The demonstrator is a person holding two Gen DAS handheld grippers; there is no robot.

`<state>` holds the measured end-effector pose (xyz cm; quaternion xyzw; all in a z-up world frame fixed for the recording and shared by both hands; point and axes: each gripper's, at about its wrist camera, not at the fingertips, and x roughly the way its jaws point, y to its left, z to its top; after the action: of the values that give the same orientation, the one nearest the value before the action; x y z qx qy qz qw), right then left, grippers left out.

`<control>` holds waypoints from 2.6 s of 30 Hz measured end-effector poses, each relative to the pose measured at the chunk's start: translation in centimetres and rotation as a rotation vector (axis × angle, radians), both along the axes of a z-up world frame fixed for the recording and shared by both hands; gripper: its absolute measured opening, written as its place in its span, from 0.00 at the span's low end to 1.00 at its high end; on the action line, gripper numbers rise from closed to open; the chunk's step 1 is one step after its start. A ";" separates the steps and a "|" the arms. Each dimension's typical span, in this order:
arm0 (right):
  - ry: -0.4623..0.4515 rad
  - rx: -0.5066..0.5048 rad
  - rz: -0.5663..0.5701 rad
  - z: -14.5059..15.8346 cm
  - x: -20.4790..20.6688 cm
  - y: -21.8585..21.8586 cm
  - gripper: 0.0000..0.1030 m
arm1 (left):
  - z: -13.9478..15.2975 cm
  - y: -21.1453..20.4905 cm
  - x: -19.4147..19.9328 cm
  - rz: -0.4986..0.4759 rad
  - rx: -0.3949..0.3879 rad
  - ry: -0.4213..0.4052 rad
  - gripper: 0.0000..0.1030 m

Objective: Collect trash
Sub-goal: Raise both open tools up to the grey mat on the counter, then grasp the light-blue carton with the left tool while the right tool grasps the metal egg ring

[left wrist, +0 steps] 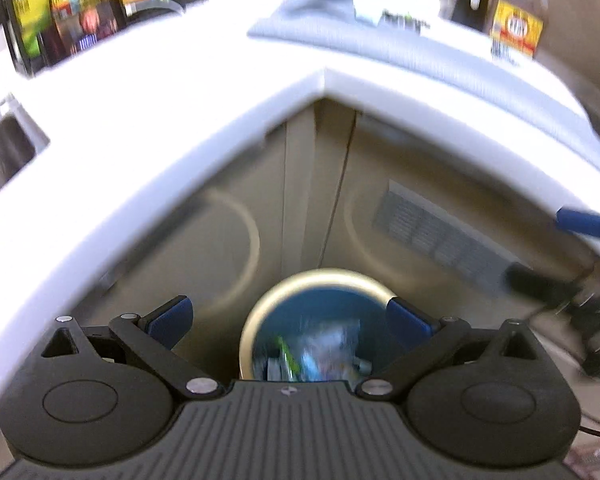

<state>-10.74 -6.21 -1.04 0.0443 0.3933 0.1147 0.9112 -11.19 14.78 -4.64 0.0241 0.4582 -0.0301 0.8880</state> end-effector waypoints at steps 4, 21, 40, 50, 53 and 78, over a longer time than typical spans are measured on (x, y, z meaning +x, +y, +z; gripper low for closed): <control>-0.183 0.018 -0.130 4.1 2.3 -2.9 1.00 | 2.9 -0.4 1.4 -0.006 0.004 -0.078 1.00; -0.081 -0.150 -0.449 0.6 22.8 -11.8 1.00 | 7.8 -2.0 7.5 -0.048 0.009 -0.168 1.00; 0.090 -0.171 -0.442 -8.1 38.4 -11.9 1.00 | 7.5 -1.8 12.5 -0.044 0.030 -0.155 1.00; 0.025 -0.218 -0.468 -8.5 39.5 -12.1 0.75 | 7.5 -4.0 16.4 -0.075 -0.007 -0.226 1.00; 0.048 -0.224 -0.521 -7.8 36.3 -13.9 0.75 | 8.1 -5.3 19.1 -0.095 -0.031 -0.273 1.00; 0.078 -0.186 -0.648 -8.2 30.7 -18.7 1.00 | -1.1 -18.4 46.3 -0.238 0.015 -0.250 1.00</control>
<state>19.95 -24.90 -9.19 0.0880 0.4022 -0.2189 0.8846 35.07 -3.63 -5.72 0.0885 0.3383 -0.1285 0.9280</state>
